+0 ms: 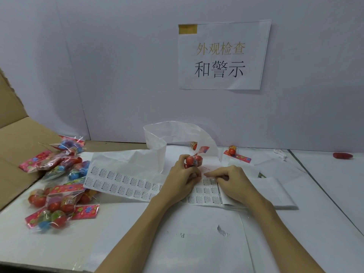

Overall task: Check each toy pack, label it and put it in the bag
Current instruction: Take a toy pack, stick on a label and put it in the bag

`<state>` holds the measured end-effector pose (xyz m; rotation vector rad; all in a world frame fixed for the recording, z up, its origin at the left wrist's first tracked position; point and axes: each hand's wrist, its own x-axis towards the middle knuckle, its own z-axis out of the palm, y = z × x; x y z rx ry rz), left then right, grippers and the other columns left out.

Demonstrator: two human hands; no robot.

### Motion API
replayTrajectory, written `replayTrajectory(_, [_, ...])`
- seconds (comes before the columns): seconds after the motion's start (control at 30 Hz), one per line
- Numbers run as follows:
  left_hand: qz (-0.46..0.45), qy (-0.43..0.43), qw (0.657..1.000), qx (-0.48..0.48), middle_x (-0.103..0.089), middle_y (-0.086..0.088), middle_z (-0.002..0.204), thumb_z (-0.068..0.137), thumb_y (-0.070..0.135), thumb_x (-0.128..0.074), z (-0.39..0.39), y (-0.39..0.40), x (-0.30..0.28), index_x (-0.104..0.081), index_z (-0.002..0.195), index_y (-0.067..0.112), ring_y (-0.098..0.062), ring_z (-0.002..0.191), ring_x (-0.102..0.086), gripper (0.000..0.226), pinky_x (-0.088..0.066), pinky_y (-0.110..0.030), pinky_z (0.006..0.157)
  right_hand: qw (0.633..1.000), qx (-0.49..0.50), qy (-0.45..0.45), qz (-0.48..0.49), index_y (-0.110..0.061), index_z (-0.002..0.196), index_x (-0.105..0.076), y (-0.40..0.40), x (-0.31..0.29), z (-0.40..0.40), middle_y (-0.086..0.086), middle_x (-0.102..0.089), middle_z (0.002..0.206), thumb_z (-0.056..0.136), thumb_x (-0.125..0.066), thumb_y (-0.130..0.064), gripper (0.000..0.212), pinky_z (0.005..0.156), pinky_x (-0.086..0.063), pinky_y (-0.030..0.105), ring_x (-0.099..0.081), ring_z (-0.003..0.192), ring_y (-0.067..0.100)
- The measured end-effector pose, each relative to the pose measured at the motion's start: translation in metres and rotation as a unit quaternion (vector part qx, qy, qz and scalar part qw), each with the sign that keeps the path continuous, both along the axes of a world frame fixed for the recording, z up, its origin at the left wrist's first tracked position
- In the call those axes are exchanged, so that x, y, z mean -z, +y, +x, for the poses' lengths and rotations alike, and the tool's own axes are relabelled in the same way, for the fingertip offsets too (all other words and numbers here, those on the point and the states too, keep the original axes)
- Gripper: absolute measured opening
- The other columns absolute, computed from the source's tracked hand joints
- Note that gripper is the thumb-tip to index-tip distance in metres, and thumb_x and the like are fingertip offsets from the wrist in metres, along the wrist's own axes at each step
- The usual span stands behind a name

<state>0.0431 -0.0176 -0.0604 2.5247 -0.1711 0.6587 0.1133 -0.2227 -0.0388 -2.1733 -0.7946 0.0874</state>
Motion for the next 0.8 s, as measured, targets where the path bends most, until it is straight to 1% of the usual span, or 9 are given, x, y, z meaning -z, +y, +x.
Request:
replayTrajectory(0.1, [0.001,0.003,1.0,-0.001,-0.042,-0.006,0.137,0.094,0.021,-0.074,0.0003,0.0005,-0.0001,-0.074,0.1,0.015,-0.029,0.109,-0.056,0.009,-0.049,-0.043,0.099,1.0,-0.004,0.002,-0.002,-0.027,0.106,-0.083,-0.0003,0.0002,-0.0001,-0.007,-0.077,0.118,0.096,-0.056,0.002,0.04,0.095,-0.05,0.011,-0.069,0.107,0.006])
replayTrajectory(0.23, [0.003,0.004,1.0,-0.001,-0.042,-0.005,0.135,0.095,0.02,-0.073,-0.0002,0.0007,-0.0005,-0.074,0.101,0.013,-0.028,0.109,-0.056,0.009,-0.048,-0.043,0.098,1.0,-0.006,0.014,-0.004,-0.031,0.087,-0.086,-0.0016,-0.0035,-0.0007,-0.012,-0.078,0.112,0.091,-0.053,0.007,0.051,0.103,-0.049,0.017,-0.067,0.106,-0.001])
replayTrajectory(0.33, [0.0,0.006,1.0,-0.001,-0.042,-0.005,0.134,0.094,0.02,-0.073,-0.0004,0.0012,-0.0011,-0.074,0.1,0.014,-0.027,0.109,-0.056,0.009,-0.049,-0.042,0.098,1.0,-0.003,0.001,0.001,-0.029,0.103,-0.084,-0.0004,-0.0025,-0.0018,-0.008,-0.076,0.119,0.096,-0.052,0.004,0.046,0.098,-0.053,0.018,-0.069,0.107,0.005])
replayTrajectory(0.4, [-0.002,0.007,1.0,-0.001,-0.043,-0.005,0.133,0.093,0.019,-0.073,-0.0006,0.0013,-0.0017,-0.074,0.1,0.014,-0.027,0.109,-0.056,0.009,-0.049,-0.042,0.097,1.0,-0.009,-0.002,-0.002,-0.027,0.108,-0.082,0.0004,-0.0021,-0.0019,-0.007,-0.075,0.122,0.096,-0.052,0.005,0.046,0.103,-0.05,0.018,-0.067,0.112,0.006])
replayTrajectory(0.53, [-0.004,0.009,1.0,-0.003,-0.043,-0.004,0.132,0.093,0.018,-0.073,-0.0012,0.0009,-0.0023,-0.074,0.101,0.014,-0.027,0.107,-0.057,0.008,-0.049,-0.042,0.097,1.0,-0.013,0.008,-0.009,-0.032,0.076,-0.085,-0.0008,-0.0041,-0.0006,-0.015,-0.077,0.111,0.087,-0.052,0.012,0.056,0.107,-0.048,0.023,-0.065,0.108,-0.001])
replayTrajectory(0.57, [-0.006,0.01,1.0,-0.004,-0.043,-0.004,0.131,0.094,0.018,-0.073,-0.001,0.001,-0.0023,-0.074,0.101,0.014,-0.027,0.107,-0.057,0.008,-0.049,-0.042,0.097,1.0,-0.01,0.008,-0.007,-0.032,0.076,-0.085,-0.0013,-0.0043,-0.0008,-0.015,-0.077,0.11,0.087,-0.052,0.012,0.056,0.105,-0.049,0.022,-0.065,0.108,-0.001])
replayTrajectory(0.63, [-0.009,0.009,1.0,-0.002,-0.043,-0.004,0.13,0.093,0.018,-0.073,-0.0008,0.0009,-0.0022,-0.074,0.1,0.014,-0.027,0.107,-0.057,0.008,-0.049,-0.042,0.097,1.0,-0.007,-0.003,-0.004,-0.032,0.093,-0.085,-0.0016,-0.0041,-0.0017,-0.012,-0.077,0.115,0.093,-0.052,0.009,0.053,0.097,-0.048,0.011,-0.066,0.108,0.0])
replayTrajectory(0.7, [-0.01,0.009,1.0,0.001,-0.043,-0.004,0.129,0.093,0.018,-0.073,-0.0009,0.001,-0.0022,-0.074,0.1,0.014,-0.028,0.106,-0.057,0.008,-0.05,-0.042,0.096,1.0,-0.016,-0.01,-0.009,-0.028,0.11,-0.082,-0.0009,-0.003,-0.0019,-0.01,-0.075,0.122,0.096,-0.05,0.008,0.05,0.092,-0.041,0.0,-0.064,0.114,0.001])
replayTrajectory(0.8, [-0.004,0.01,1.0,0.001,-0.043,-0.005,0.131,0.094,0.019,-0.072,-0.0011,0.0013,-0.0021,-0.074,0.101,0.015,-0.028,0.107,-0.057,0.008,-0.049,-0.043,0.097,0.999,-0.033,-0.017,-0.02,-0.025,0.113,-0.081,0.001,-0.0011,-0.0004,-0.007,-0.073,0.124,0.096,-0.049,0.01,0.05,0.097,-0.044,0.005,-0.063,0.113,0.005])
